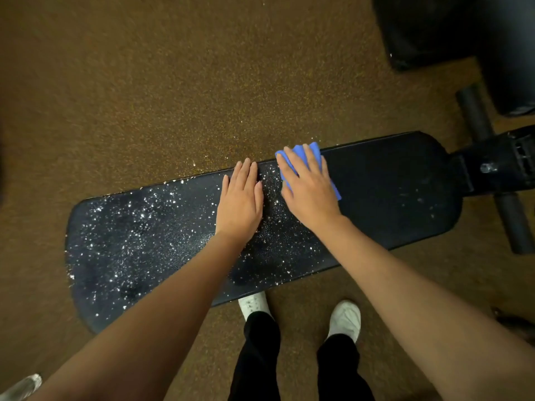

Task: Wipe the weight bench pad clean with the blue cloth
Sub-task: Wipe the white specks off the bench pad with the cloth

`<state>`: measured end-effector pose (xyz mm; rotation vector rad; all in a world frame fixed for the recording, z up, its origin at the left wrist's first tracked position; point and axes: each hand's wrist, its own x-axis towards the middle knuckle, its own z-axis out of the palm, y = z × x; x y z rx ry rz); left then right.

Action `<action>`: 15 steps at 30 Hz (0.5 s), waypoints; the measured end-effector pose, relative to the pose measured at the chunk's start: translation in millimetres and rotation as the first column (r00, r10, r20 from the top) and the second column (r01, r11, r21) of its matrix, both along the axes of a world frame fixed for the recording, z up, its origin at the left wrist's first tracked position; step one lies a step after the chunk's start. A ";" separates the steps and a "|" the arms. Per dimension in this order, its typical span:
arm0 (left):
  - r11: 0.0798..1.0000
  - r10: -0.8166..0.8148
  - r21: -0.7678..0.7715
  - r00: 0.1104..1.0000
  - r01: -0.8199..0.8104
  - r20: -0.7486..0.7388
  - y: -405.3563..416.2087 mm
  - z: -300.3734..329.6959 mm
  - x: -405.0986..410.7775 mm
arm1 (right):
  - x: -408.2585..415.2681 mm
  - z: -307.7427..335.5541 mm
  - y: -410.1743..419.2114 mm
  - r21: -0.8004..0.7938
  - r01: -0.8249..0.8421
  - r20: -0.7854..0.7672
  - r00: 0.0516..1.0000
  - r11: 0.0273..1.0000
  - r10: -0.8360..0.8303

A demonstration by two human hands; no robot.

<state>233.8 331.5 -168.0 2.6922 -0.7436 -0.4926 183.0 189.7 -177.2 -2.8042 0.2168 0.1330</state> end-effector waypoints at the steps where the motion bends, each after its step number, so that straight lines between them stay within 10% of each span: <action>1: 1.000 0.000 -0.004 1.000 0.000 -0.002 -0.2 0.0 -0.3 | -2.2 -0.5 -7.4 -0.002 -0.042 0.014 0.999 0.999 0.042; 7: 0.999 -0.003 -0.039 1.000 0.002 -0.028 4.0 -2.9 -1.2 | 19.4 -0.9 -27.1 -0.057 0.241 0.001 0.970 0.969 -0.241; 15: 0.998 -0.011 -0.063 0.999 0.008 -0.039 6.8 -2.8 1.6 | 20.4 -1.4 -21.2 -0.044 -0.129 -0.018 0.992 0.991 0.128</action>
